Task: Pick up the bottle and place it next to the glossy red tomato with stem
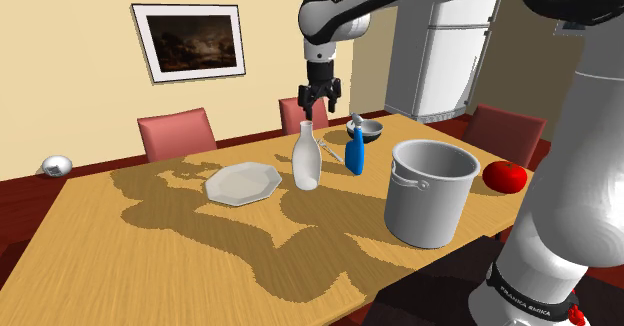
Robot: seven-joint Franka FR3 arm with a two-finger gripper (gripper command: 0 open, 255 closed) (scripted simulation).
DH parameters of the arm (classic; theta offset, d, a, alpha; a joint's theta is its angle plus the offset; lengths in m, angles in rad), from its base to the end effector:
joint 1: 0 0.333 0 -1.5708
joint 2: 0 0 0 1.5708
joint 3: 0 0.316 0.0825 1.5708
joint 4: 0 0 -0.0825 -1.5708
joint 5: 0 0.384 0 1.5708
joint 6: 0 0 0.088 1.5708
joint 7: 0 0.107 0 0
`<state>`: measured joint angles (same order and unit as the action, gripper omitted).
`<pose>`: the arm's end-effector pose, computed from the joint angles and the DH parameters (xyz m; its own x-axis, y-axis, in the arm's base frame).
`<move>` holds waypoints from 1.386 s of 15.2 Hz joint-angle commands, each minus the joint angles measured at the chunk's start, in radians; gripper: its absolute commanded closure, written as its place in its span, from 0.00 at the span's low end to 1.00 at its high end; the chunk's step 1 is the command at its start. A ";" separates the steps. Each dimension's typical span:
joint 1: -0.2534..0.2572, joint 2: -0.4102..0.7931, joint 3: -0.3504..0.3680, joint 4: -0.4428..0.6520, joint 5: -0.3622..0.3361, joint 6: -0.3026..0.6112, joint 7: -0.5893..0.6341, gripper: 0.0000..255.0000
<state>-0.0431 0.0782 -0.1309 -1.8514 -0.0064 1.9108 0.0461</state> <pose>0.5728 -0.0994 0.4757 0.9762 -0.2160 -0.0174 -0.2157 -0.9763 0.0170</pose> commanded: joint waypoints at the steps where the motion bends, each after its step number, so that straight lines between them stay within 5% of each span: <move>1: -0.009 0.082 -0.006 0.073 0.015 0.004 -0.018 0.00; 7: -0.036 0.309 -0.006 0.311 0.055 -0.020 -0.045 0.00; 14: -0.036 0.331 -0.004 0.240 0.059 0.073 -0.047 0.00; 21: -0.036 0.331 -0.004 0.240 0.059 0.073 -0.047 0.00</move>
<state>-0.0791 0.4088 -0.1349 -1.6113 0.0529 1.9832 -0.0014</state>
